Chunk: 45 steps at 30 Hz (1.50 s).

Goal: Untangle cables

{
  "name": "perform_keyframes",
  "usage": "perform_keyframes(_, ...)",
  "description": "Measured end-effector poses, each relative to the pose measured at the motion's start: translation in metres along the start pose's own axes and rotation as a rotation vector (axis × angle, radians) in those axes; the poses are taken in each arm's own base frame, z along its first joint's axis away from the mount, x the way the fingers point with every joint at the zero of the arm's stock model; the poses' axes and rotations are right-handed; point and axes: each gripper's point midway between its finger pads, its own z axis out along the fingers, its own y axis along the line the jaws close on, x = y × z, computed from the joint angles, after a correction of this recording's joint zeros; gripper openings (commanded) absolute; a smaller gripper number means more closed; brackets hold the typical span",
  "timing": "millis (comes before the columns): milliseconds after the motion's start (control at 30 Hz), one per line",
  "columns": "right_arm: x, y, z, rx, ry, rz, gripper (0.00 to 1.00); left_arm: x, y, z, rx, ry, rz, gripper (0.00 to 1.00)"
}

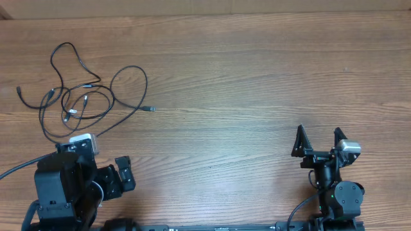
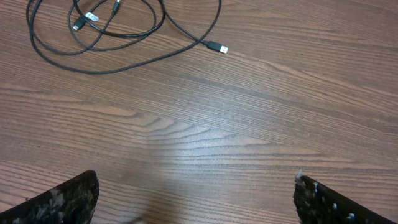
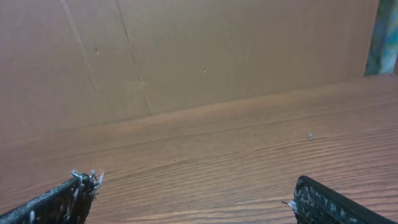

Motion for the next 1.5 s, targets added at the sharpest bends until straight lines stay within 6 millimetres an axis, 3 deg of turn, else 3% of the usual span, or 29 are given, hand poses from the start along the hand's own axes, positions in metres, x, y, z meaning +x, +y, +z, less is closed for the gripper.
perform_keyframes(1100,0.000,0.000,0.000,0.000,0.000,0.001,1.00,-0.001,0.001,0.000,-0.005,-0.008,0.001,1.00)
perform_keyframes(1333,0.000,0.000,0.000,0.000,0.001,0.000,1.00,-0.028,0.001,0.013,0.023,-0.263,0.005,1.00)
perform_keyframes(1500,0.000,0.000,0.000,0.000,0.001,0.000,1.00,-0.026,0.001,0.039,0.067,-0.457,0.014,1.00)
